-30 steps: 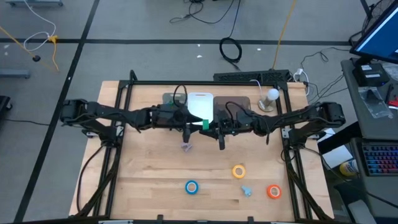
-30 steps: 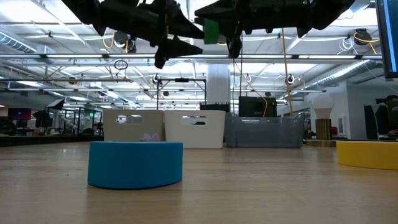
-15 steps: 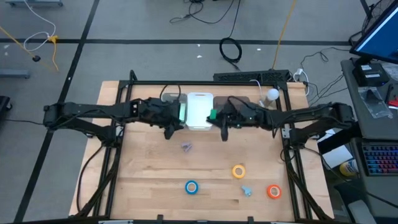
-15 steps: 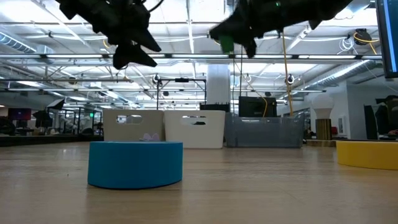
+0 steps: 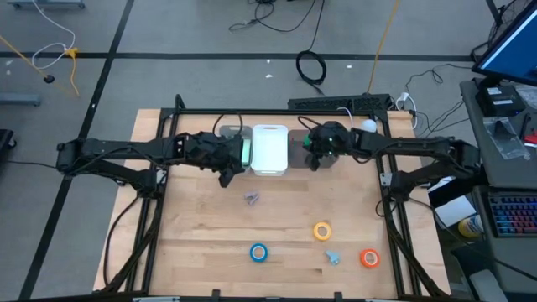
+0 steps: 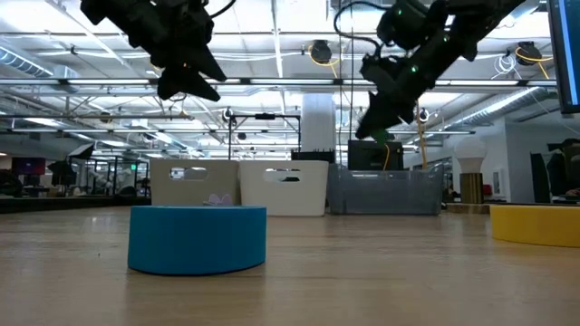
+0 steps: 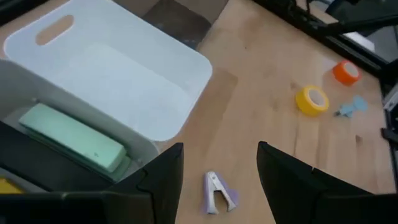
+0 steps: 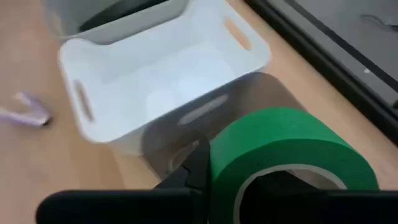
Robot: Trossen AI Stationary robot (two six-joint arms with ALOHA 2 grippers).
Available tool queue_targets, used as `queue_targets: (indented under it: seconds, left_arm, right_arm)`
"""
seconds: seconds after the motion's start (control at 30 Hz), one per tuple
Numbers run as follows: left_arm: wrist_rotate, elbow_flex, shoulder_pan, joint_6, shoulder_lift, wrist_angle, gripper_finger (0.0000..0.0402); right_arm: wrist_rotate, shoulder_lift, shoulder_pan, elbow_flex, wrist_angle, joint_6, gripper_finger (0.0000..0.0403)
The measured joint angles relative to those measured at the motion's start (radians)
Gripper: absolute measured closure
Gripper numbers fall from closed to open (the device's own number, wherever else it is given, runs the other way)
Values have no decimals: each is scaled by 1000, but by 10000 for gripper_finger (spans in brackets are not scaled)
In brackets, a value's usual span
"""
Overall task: Pick and place Stapler, Stapler remover, tape
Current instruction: Put the green tape into the black bin
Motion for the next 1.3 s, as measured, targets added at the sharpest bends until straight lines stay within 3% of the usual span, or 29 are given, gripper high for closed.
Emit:
queue_targets:
  seconds: [0.3, 0.8, 1.3]
  left_arm:
    - [-2, 0, 30, -14, 0, 5, 199]
    - [7, 0, 39, -5, 0, -1, 199]
    - [7, 0, 39, 21, 0, -2, 199]
  right_arm:
    - [-79, 96, -121, 27, -155, -7, 365]
    - [-102, 369, -194, 241, -423, -123, 363]
    - [-73, 394, -195, 244, -462, -168, 342]
